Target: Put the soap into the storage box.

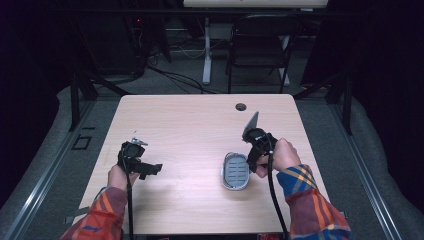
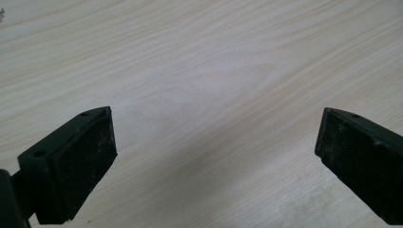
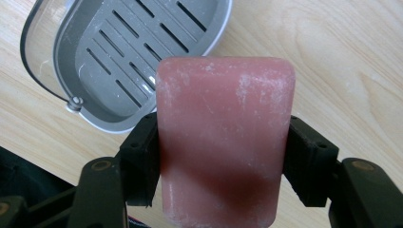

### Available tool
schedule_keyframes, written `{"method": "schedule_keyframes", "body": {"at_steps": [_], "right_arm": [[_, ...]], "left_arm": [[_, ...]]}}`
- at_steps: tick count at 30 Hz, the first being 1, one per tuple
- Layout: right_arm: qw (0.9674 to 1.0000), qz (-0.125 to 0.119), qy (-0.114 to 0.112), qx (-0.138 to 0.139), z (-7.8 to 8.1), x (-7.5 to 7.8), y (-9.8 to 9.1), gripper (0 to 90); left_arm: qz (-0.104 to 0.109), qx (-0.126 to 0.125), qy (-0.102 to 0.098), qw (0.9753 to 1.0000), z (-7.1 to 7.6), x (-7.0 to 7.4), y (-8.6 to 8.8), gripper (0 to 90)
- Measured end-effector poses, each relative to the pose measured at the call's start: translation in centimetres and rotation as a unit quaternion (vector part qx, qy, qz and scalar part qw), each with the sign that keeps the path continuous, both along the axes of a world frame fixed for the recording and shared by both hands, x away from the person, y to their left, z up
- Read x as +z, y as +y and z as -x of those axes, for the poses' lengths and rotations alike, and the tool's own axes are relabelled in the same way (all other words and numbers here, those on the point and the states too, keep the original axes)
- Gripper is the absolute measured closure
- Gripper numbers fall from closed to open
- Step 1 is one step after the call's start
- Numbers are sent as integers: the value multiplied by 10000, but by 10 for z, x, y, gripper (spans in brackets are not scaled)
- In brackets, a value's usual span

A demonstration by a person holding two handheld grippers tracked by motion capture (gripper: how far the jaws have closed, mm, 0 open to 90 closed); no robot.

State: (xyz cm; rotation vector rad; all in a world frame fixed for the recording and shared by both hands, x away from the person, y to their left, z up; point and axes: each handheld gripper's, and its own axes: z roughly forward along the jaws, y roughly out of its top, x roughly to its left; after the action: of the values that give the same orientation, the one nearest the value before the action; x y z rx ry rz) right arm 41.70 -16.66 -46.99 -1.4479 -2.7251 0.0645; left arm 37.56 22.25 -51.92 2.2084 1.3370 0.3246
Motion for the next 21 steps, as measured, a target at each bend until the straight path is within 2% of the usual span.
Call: {"method": "schedule_keyframes", "body": {"at_steps": [5,6,8,10,11,14,15,16,17,21], "right_arm": [[9999,144,7,83,-5,-2,11,373],[9999,136,-4,30,-5,-3,14,373],[9996,247,19,138,-8,-4,19,373],[9998,162,-91,5,-7,-8,24,373],[9991,374,33,188,-10,-6,26,373],[9991,397,-18,116,-11,-11,33,373],[9982,529,81,260,-14,-9,34,373],[9988,462,24,175,-13,-12,36,373],[9983,538,56,210,-14,-11,38,373],[9982,558,40,209,-17,-14,48,373]], "left_arm": [[-2,-18,-5,10000,1,0,0,1],[0,-25,-7,10000,1,0,0,1],[-4,-24,-8,10000,1,0,0,1],[-12,-30,-4,10000,1,0,-1,1],[-14,-30,-8,10000,1,0,-1,1],[-13,-34,2,10000,0,0,-1,1],[-40,-58,-6,10000,1,0,-1,1],[-40,-58,-6,10000,1,0,-1,1],[-39,-55,-2,10000,1,0,-2,2],[-51,-68,18,10000,2,0,-2,2]]}}
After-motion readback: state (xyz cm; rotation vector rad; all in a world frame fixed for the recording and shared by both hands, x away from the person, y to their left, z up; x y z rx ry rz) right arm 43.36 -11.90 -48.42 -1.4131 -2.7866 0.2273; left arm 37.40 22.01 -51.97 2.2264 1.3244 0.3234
